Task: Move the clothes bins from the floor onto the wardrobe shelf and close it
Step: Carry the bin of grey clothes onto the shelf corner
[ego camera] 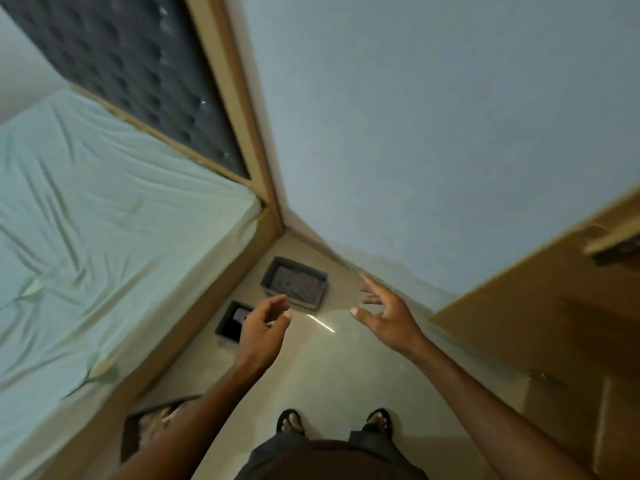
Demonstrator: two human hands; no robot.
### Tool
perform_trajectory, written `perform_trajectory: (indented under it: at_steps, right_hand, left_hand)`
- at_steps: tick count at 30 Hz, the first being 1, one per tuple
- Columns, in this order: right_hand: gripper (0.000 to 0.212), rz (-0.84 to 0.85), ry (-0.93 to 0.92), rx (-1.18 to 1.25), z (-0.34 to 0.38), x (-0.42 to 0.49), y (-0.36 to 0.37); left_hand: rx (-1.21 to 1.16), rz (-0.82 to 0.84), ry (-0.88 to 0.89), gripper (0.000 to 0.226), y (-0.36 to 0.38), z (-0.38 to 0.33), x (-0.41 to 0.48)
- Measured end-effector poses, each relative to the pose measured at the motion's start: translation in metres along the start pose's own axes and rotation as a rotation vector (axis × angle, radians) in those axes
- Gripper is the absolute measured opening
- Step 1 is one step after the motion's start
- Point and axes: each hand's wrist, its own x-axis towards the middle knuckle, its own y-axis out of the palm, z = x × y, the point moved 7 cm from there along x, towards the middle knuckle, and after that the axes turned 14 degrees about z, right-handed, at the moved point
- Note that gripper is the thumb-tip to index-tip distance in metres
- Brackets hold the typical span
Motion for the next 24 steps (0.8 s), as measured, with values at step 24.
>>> perform_trajectory:
  at_steps: [24]
  right_hand:
    - [0.070,0.629,0.235,-0.478,-0.114,0.425,0.069]
  left_hand:
    - [-0.157,-0.119,-0.663,0.043,-0.047,0.206,0.255]
